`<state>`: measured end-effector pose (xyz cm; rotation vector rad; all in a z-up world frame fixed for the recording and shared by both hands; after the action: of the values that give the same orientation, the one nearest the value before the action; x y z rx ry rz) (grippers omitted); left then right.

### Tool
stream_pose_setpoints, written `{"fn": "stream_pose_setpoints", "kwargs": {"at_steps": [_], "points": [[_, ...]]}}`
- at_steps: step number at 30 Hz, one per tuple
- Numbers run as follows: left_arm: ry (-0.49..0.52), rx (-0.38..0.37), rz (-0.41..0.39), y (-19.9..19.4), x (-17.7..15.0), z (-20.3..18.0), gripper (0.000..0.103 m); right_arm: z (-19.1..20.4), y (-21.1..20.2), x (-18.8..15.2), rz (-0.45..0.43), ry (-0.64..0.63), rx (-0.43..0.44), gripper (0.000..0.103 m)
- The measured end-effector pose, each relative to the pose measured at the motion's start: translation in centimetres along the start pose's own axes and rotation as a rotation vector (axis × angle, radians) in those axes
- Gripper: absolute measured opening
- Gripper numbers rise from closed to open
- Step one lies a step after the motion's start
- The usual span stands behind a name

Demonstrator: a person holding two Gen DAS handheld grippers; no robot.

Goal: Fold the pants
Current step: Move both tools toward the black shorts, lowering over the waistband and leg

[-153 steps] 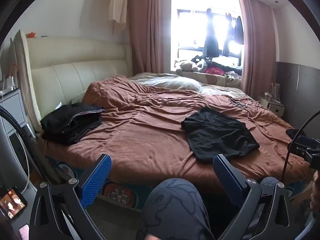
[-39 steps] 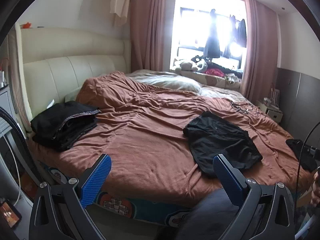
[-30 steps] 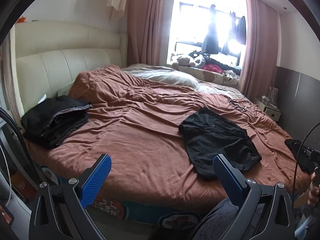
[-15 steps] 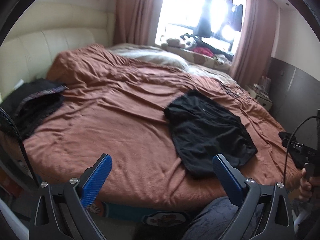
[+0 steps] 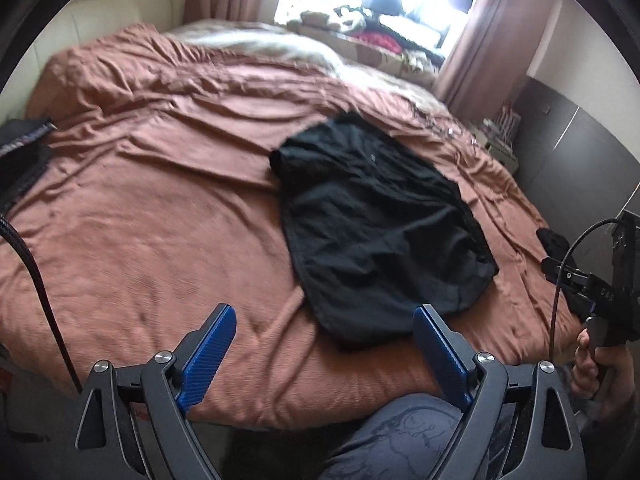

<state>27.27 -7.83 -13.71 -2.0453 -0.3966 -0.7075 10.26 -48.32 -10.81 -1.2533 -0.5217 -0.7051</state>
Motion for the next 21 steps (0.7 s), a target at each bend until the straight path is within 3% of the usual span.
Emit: {"fn": "stream_pose_setpoints", "kwargs": {"at_steps": [3,6,11,15,21], "points": [[-0.028,-0.055,0.033,1.6,-0.2,-0.3,0.091,-0.7,1.4,0.1,0.036,0.04,0.004,0.095],[-0.086,-0.113,0.08,3.3,-0.3,-0.1,0.091,-1.4,2.9,0.1,0.075,0.077,0.026,0.086],[-0.207,-0.204,0.158,5.9,-1.0,0.1,0.079,-2.1,4.7,-0.2,0.113,0.112,0.056,0.075],[-0.307,-0.226,0.193,7.3,-1.6,0.8,0.078,-2.7,6.1,-0.5,0.142,0.143,0.079,0.068],[-0.408,-0.251,0.228,8.7,-2.3,1.4,0.078,-3.4,8.2,-0.9,0.181,0.19,0.105,0.067]]}}
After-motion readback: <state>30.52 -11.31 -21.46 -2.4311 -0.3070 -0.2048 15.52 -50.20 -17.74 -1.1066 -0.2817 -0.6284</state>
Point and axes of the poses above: each gripper's, at about its wrist camera, not at the fingertips, and y roughly the way its jaws point, z to its left, x to its top, the point moved 7 cm from there along y, roughly the way its jaws point, and after that the axes turned 11 degrees about -x, right-handed, at the moved point
